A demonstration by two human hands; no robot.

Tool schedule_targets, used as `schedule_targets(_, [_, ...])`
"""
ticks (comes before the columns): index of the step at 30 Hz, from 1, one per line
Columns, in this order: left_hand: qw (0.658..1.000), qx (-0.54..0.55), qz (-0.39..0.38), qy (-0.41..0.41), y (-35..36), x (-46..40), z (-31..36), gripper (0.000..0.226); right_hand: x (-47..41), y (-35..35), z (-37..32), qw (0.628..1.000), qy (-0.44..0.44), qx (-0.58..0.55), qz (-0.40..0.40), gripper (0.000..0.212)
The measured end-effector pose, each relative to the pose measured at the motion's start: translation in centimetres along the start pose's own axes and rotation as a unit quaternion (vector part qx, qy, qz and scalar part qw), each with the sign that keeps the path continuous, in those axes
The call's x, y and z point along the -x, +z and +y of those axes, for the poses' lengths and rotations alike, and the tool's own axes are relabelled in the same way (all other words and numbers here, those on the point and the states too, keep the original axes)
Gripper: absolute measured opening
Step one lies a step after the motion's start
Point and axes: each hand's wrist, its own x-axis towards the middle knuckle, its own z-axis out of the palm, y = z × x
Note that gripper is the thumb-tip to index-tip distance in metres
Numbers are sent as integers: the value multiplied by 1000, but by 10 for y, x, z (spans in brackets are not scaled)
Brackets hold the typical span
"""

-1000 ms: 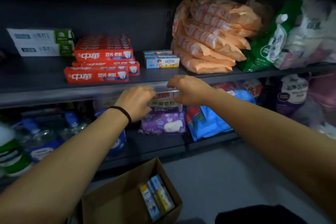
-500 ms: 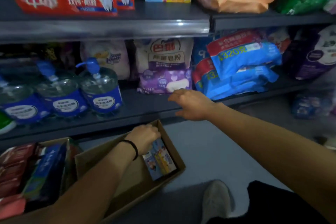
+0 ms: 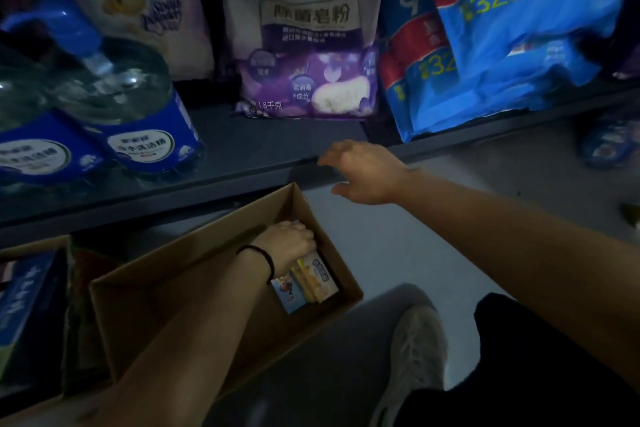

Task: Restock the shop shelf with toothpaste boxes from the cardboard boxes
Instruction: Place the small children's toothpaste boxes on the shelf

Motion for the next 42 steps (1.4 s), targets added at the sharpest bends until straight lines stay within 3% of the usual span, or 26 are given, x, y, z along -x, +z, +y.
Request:
schedule_targets(10, [1000,2,17,10,5,0,-3,33,-5,16,5,1000,3,-1,-19,55])
schedule_targets(22, [990,56,85,-98,-36,96,-11,32,25,-9,-47,1000,-1,-20,9,54])
schedule_targets(27, [985,47,77,-145,-40,140,-14,31,38,5,-86,998,1,-59,2,49])
schedule_targets(42, [977,49,127,-162,-16,173,-31,28,18,111,-121,974,173,-128,-67,50])
